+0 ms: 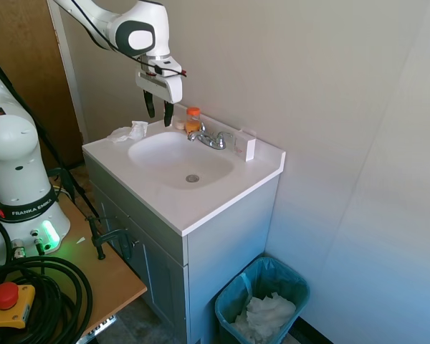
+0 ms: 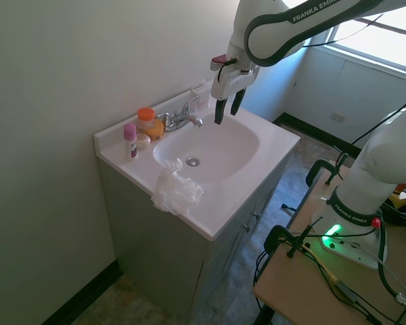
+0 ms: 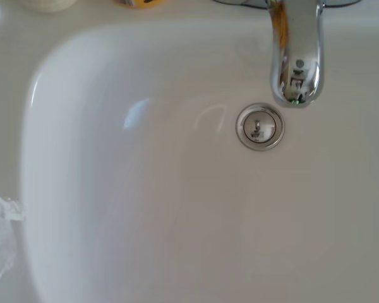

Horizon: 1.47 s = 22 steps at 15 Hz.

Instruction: Throw the tissue in the trash bin

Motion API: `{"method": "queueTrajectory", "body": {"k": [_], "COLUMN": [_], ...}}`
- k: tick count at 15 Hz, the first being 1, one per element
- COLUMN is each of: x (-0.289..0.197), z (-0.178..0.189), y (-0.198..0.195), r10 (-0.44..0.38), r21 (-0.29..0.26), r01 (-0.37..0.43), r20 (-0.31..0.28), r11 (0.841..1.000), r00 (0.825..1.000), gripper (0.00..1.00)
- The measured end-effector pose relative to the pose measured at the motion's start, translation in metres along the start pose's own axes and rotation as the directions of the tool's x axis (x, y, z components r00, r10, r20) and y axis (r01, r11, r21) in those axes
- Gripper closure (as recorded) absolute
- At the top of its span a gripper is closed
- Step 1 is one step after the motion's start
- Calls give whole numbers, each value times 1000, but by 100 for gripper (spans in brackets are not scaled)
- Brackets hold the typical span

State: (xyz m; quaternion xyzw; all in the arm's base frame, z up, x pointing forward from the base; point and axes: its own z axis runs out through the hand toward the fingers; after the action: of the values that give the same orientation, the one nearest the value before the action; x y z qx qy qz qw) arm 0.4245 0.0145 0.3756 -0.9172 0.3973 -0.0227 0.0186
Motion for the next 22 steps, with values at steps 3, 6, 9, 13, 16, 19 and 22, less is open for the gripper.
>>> {"method": "queueTrajectory", "body": {"k": [3, 6, 9, 13, 16, 19, 22], "x": [-4, -36, -83, -116, -137, -156, -158], "z": [2, 5, 17, 34, 66, 105, 126], "y": [-5, -37, -83, -139, -162, -167, -166], "r10": [6, -9, -30, -44, -60, -72, -65], "r21": [-9, 21, 58, 62, 22, -16, -46], "r01": [-6, 10, 35, 53, 64, 71, 59], "r20": [-9, -48, -92, -135, -135, -126, -138], "r11": [1000, 1000, 998, 997, 998, 997, 997], "r00": [1000, 999, 995, 990, 989, 989, 988], "gripper": [0, 0, 0, 0, 0, 0, 100]}}
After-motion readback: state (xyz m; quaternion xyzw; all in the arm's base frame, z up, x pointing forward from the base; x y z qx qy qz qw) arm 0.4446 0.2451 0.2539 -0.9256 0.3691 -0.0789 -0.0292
